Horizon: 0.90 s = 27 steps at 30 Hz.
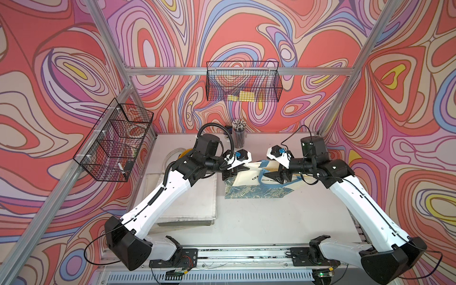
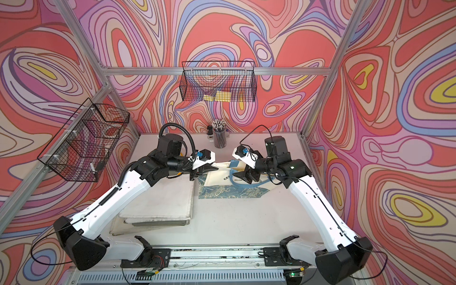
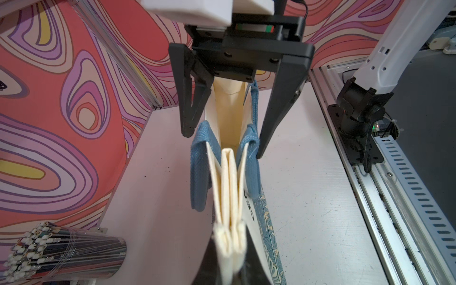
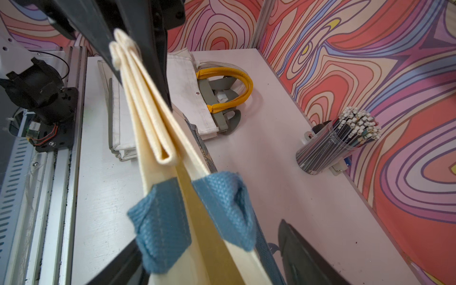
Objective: Put away the canvas bag
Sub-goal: Press the canvas bag.
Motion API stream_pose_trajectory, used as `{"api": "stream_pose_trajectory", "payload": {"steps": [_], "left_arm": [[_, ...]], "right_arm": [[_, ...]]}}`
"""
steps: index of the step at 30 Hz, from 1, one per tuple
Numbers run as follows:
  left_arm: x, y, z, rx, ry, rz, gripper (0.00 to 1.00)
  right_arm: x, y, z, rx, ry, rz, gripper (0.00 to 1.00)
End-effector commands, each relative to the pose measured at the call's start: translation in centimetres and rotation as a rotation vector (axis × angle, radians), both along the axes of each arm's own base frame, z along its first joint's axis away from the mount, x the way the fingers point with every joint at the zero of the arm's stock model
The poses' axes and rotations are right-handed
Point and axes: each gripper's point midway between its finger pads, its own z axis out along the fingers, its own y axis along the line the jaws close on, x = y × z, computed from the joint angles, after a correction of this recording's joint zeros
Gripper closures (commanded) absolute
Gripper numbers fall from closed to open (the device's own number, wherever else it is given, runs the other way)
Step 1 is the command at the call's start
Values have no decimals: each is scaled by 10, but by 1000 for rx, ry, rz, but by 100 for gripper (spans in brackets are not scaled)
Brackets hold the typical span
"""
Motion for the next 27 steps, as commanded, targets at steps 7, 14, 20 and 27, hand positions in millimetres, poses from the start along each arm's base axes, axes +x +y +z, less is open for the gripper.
{"api": "stream_pose_trajectory", "payload": {"steps": [7, 14, 20, 27], "left_arm": [[-17, 5, 42, -67, -98, -41, 100], [-9, 7, 48, -39, -116, 26, 73], [-14, -5, 46, 106, -218, 39, 49], [-5, -11, 40, 170, -228, 55, 39]], "right_arm": [[2, 5, -8, 13, 12, 31, 91], [1, 5, 2, 5, 0, 41, 100], [-4, 6, 10, -10, 31, 57, 100], [-6, 5, 13, -28, 42, 50, 100]]}}
